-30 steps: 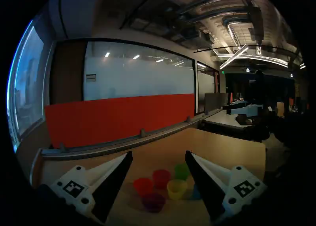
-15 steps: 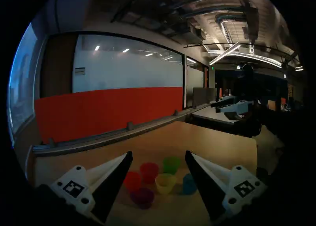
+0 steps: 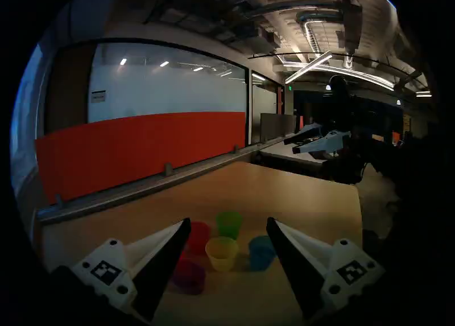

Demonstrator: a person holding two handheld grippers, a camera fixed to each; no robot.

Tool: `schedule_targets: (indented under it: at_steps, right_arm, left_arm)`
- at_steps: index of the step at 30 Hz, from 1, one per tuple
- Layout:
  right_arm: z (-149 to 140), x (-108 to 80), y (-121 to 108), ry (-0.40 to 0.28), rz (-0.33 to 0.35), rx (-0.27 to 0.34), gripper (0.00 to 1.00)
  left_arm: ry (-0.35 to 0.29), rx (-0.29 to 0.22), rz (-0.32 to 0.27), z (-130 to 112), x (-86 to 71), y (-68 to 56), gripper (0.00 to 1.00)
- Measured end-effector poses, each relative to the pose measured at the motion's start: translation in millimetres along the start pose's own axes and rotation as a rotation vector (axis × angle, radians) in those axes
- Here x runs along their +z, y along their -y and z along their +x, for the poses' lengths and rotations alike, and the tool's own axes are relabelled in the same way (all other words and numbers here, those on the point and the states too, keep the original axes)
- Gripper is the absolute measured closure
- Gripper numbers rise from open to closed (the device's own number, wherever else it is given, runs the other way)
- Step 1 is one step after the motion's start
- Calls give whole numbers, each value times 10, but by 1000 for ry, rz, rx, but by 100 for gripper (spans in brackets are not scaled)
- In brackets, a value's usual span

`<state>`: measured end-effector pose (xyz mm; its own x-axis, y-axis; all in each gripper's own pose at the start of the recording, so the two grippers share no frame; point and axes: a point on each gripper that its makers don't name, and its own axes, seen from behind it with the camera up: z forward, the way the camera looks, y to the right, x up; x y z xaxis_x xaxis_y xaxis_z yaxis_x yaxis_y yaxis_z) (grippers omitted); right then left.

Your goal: Pour water

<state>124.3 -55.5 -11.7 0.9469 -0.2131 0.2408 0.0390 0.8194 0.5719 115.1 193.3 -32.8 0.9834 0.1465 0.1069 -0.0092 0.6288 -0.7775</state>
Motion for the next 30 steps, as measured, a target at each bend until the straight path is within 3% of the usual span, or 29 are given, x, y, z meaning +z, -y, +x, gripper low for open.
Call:
schedule_targets:
  at_steps: [20,30]
  right_arm:
    - [-236,236,49,76,44,-19,1]
    - [-366,380,18,97,57,-14,0]
  left_arm:
    - [91,7,-114,-439,257,-336,1]
    - [121,9,-138,-612,447,-436,1]
